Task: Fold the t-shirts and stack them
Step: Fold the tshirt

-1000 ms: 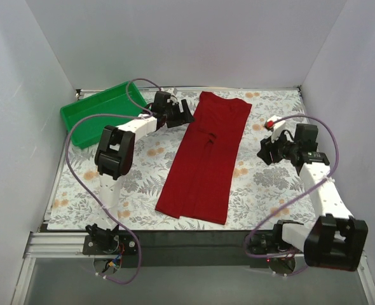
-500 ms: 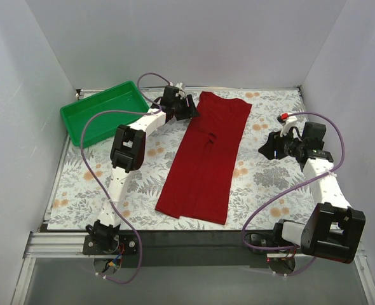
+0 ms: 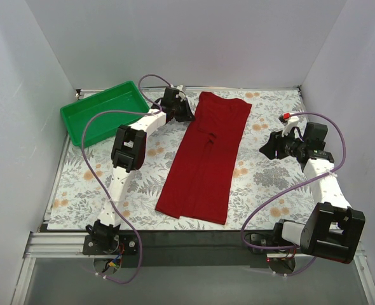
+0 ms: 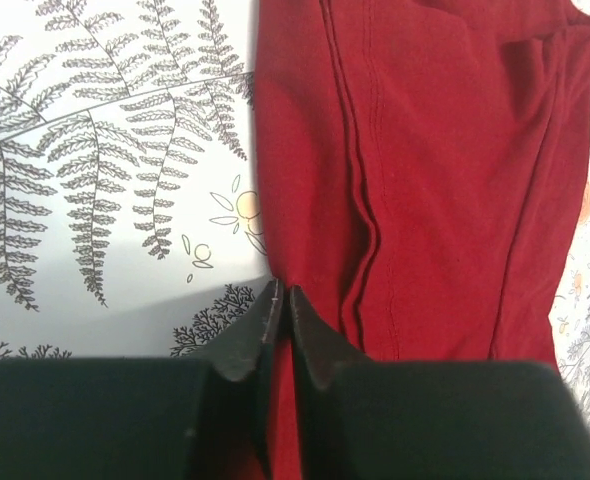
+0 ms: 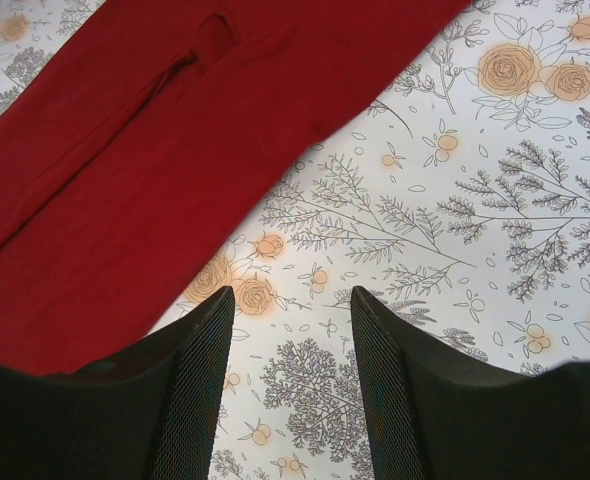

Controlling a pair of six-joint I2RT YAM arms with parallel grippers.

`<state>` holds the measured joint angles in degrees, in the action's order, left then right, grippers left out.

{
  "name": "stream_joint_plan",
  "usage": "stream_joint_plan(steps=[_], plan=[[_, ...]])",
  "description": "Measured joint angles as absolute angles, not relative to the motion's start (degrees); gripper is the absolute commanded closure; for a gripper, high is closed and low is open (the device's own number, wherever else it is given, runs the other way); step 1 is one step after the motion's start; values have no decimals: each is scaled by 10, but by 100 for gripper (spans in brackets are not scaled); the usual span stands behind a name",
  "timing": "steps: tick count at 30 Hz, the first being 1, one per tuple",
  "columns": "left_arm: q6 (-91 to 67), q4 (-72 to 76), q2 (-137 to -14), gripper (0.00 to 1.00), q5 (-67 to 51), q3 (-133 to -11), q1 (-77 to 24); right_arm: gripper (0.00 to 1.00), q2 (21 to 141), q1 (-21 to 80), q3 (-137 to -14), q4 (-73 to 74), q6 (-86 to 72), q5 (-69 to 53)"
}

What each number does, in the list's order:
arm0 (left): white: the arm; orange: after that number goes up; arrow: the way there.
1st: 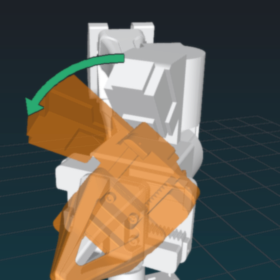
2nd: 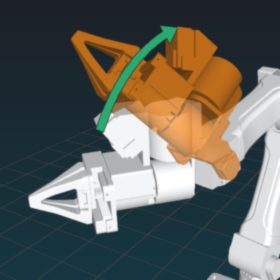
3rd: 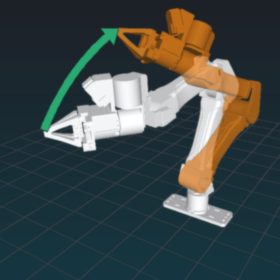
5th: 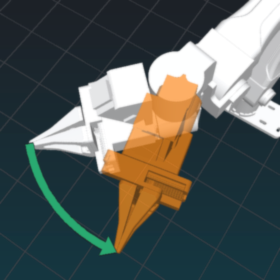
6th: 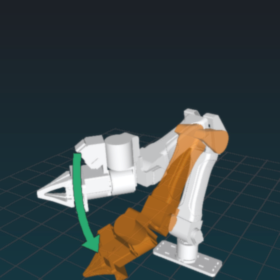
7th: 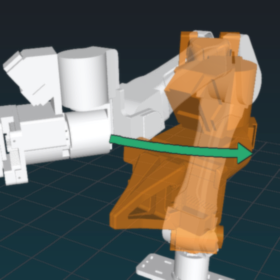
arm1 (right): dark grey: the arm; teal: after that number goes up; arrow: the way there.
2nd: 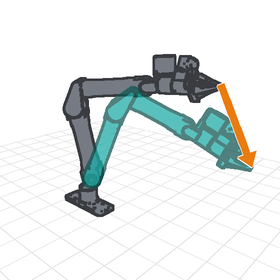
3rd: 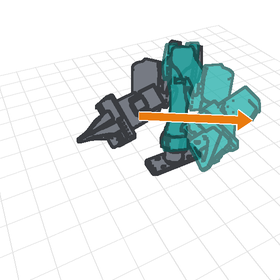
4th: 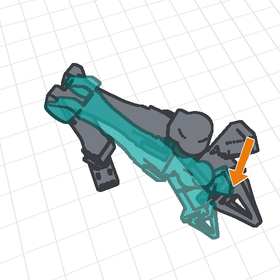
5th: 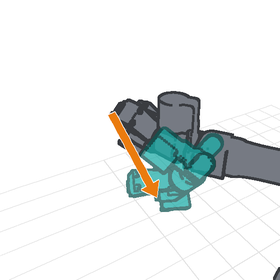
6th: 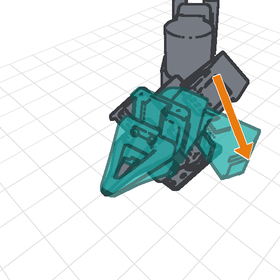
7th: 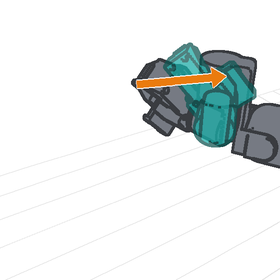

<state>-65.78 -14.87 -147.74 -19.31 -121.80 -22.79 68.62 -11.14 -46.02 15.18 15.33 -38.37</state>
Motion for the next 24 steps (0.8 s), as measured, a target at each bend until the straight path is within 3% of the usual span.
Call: stream_joint_plan(steps=[2, 8, 24], plan=[[-658, -150, -1478, 100, -195, -1218, -228, 52, 686, -112, -460, 152, 153, -383], [-659, -137, -1472, 100, -177, -1200, -225, 52, 686, -113, -460, 150, 153, -383], [-704, -74, -1308, 100, -51, -939, -176, 52, 686, -113, -456, 148, 153, -383]])
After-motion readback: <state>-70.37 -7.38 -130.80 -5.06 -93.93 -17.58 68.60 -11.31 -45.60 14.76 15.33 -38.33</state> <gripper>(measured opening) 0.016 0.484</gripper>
